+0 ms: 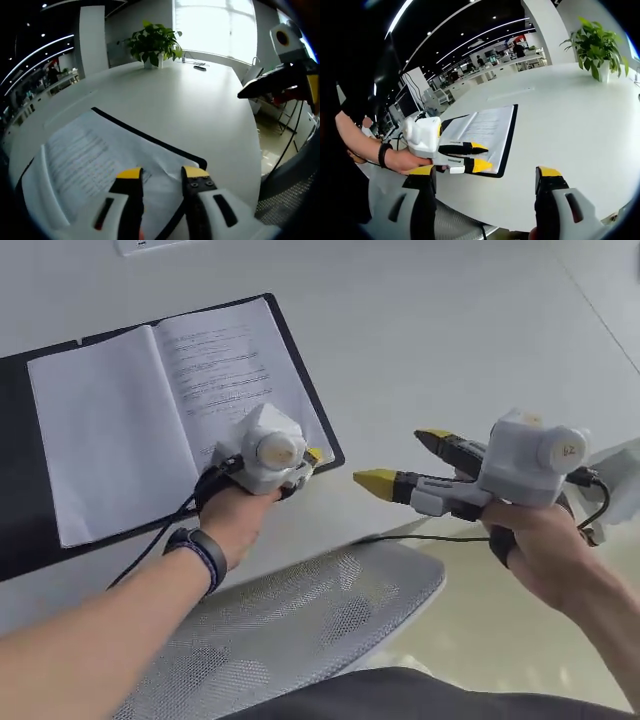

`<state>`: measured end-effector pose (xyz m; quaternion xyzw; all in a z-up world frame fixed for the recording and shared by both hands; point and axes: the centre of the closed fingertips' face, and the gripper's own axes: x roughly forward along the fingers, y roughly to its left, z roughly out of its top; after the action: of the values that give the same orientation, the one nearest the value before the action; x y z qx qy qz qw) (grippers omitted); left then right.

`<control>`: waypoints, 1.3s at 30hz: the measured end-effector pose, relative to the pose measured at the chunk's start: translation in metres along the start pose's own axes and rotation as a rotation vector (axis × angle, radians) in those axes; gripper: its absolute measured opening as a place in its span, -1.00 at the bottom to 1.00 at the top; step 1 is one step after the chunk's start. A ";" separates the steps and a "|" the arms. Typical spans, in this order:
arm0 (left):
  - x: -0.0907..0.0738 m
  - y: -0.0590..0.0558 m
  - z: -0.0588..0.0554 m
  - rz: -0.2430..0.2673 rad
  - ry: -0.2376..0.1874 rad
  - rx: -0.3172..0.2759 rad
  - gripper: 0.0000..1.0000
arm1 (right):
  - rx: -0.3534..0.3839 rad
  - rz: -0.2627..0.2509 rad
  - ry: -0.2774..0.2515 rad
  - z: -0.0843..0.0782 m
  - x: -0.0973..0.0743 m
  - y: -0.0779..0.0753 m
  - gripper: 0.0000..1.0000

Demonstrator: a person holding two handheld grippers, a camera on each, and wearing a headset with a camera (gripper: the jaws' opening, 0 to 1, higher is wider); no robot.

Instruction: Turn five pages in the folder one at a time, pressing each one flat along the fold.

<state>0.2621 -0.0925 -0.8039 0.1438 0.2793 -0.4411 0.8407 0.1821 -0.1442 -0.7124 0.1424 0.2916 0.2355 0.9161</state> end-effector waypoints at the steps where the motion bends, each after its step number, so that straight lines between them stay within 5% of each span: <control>1: 0.002 0.002 0.001 0.005 0.000 -0.003 -0.45 | 0.000 0.000 0.000 0.000 0.000 0.000 0.60; 9: 0.003 0.006 0.000 0.045 0.002 0.006 -0.59 | -0.002 0.011 0.002 0.000 0.003 -0.002 0.57; 13: 0.005 0.000 -0.001 0.066 -0.008 0.051 -0.86 | -0.009 0.027 0.016 -0.002 0.010 -0.004 0.55; 20: 0.005 0.002 -0.003 0.095 -0.008 0.074 -0.90 | -0.014 0.061 0.004 0.011 0.028 -0.006 0.54; 23: 0.005 0.008 -0.004 0.131 0.001 0.076 -1.00 | -0.015 0.076 -0.002 0.016 0.037 -0.007 0.53; 32: 0.003 0.007 -0.004 0.137 -0.006 0.104 -1.00 | -0.003 0.163 0.001 0.027 0.075 -0.001 0.46; 39: 0.002 0.009 -0.005 0.128 -0.015 0.071 -1.00 | 0.041 0.225 0.009 0.030 0.109 -0.002 0.31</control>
<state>0.2687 -0.0865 -0.8094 0.1877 0.2472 -0.3972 0.8636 0.2793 -0.0937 -0.7402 0.1921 0.2825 0.3314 0.8795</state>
